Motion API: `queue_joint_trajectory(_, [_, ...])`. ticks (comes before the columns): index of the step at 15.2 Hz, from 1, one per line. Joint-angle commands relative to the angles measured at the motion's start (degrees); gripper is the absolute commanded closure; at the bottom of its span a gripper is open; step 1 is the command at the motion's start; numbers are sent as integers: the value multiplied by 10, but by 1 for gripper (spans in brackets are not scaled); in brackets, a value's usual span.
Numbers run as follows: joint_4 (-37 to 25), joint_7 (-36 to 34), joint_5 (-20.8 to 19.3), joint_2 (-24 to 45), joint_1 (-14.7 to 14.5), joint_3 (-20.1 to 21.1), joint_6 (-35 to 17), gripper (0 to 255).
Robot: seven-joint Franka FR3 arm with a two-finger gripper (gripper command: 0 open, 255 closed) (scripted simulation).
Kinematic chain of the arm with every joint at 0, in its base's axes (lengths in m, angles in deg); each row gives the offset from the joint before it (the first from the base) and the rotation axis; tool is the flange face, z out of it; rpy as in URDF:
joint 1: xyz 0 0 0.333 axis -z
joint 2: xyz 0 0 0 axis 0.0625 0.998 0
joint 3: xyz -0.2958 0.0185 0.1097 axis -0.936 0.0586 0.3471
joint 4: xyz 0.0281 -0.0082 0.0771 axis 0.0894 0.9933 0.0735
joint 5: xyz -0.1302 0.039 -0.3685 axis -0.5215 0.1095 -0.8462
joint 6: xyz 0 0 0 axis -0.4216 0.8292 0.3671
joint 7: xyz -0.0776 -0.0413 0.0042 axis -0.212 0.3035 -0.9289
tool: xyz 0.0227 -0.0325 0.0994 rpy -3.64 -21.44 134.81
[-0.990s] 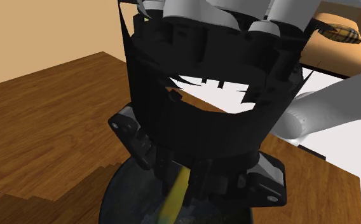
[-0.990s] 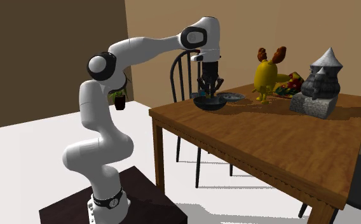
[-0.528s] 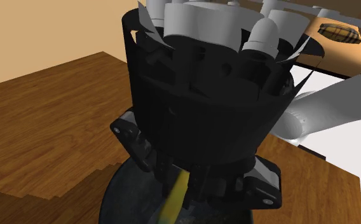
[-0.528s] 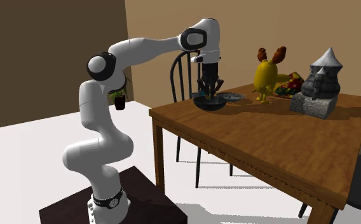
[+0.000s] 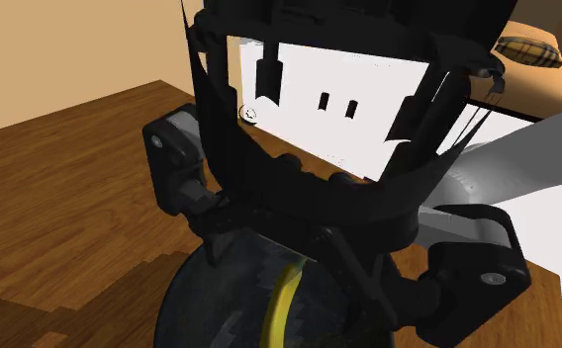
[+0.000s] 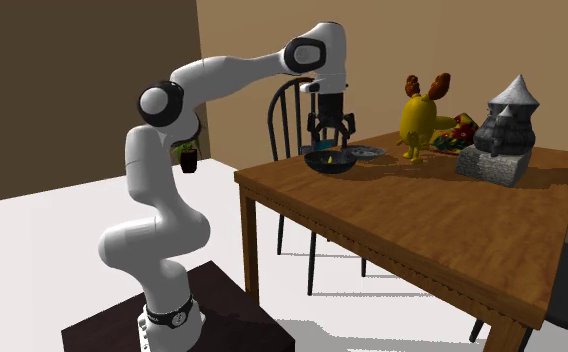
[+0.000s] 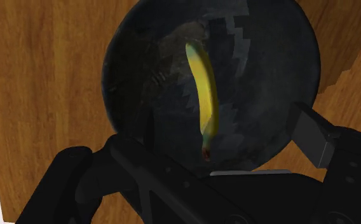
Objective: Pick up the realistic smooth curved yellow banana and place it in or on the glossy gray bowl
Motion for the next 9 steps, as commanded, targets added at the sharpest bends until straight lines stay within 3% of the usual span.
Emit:
queue_joint_trajectory(1, [-48,-11,-10,18,20,11,31,0])
queue_joint_trajectory(2, [-73,-17,-14,27,32,21,46,0])
queue_joint_trajectory(9, [-73,-17,-14,27,32,21,46,0])
